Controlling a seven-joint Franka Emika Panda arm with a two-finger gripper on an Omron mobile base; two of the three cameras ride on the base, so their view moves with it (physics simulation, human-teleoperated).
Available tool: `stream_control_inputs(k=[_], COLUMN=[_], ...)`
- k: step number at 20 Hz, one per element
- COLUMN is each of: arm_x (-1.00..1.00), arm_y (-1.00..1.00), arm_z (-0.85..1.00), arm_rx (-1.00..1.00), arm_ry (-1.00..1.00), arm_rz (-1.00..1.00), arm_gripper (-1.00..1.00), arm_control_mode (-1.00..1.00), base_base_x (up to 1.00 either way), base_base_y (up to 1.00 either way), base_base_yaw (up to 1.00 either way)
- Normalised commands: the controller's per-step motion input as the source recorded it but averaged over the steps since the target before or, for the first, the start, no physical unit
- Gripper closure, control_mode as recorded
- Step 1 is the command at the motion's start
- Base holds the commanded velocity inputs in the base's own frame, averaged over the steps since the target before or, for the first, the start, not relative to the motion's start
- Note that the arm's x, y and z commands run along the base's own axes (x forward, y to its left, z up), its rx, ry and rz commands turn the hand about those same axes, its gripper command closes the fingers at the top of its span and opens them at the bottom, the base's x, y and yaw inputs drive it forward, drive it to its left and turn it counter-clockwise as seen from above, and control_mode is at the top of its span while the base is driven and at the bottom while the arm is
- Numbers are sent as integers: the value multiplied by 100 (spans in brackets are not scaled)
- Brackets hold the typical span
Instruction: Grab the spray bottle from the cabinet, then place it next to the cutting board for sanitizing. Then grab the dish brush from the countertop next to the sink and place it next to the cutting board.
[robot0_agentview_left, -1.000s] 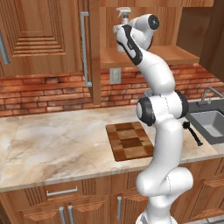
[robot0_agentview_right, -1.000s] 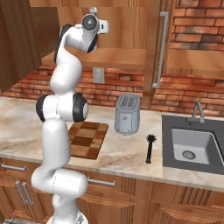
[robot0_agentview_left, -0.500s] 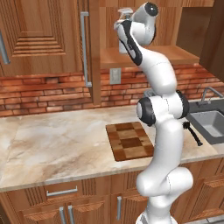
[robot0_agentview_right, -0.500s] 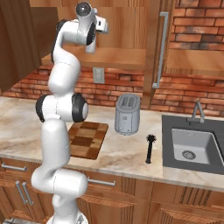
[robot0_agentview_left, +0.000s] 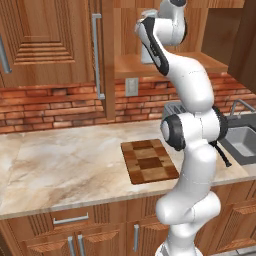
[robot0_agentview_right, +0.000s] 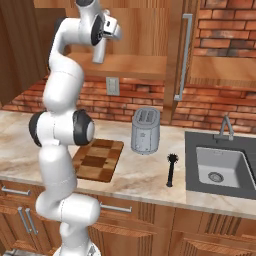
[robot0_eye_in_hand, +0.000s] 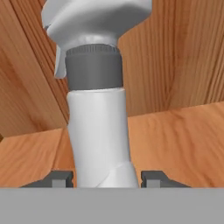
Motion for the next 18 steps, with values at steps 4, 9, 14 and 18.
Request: stream_control_inputs(k=[4, 9, 14, 18], arm_x=[-100, -100, -100, -100], arm_y=[-13, -32, -36, -6], arm_z=[-28, -18, 0, 0], arm_rx=[0, 4, 5, 0], arm_ry=[12, 1, 0, -2], arm_rz=[-10, -9, -7, -4], arm_gripper=[100, 100, 100, 100], arm_control_mode=[-100, -100, -100, -100], base_base_x=[0, 0, 0, 0], base_base_y=[0, 0, 0, 0], base_base_yaw=[0, 0, 0, 0])
